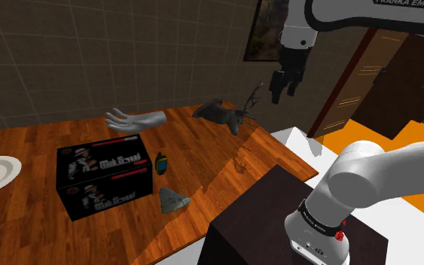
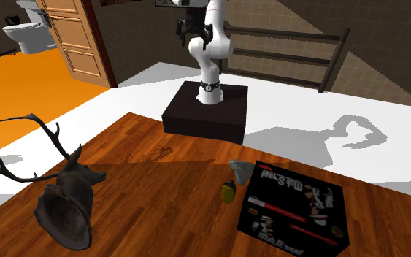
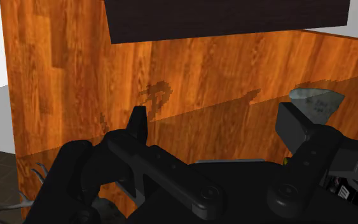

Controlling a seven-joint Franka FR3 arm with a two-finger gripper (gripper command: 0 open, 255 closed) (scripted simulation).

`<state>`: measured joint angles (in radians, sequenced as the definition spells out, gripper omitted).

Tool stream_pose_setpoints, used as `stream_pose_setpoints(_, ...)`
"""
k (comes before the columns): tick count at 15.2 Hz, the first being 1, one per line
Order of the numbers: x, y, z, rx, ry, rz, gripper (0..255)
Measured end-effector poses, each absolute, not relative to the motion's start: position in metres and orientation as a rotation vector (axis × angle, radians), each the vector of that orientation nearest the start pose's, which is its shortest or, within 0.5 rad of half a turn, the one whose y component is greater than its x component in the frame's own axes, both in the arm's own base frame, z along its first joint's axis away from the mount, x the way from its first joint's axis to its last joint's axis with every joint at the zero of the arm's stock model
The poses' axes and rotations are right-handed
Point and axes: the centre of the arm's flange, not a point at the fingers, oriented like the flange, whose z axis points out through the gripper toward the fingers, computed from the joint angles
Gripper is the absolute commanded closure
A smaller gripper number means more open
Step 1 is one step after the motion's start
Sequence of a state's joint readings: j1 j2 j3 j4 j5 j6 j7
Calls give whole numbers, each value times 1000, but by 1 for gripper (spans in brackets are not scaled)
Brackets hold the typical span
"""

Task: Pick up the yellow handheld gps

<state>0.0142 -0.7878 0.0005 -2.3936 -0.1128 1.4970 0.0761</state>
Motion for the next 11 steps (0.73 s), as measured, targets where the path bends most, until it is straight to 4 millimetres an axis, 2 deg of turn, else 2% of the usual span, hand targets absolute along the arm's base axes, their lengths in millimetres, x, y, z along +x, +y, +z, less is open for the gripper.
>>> stream_pose_setpoints(3, 308, -4, 559, -3258, 77, 173, 0)
stream_pose_setpoints(9, 363, 17, 513, -3276, -51, 187, 0)
stream_pose_setpoints(11, 382, 27, 491, -3281, -96, 193, 0)
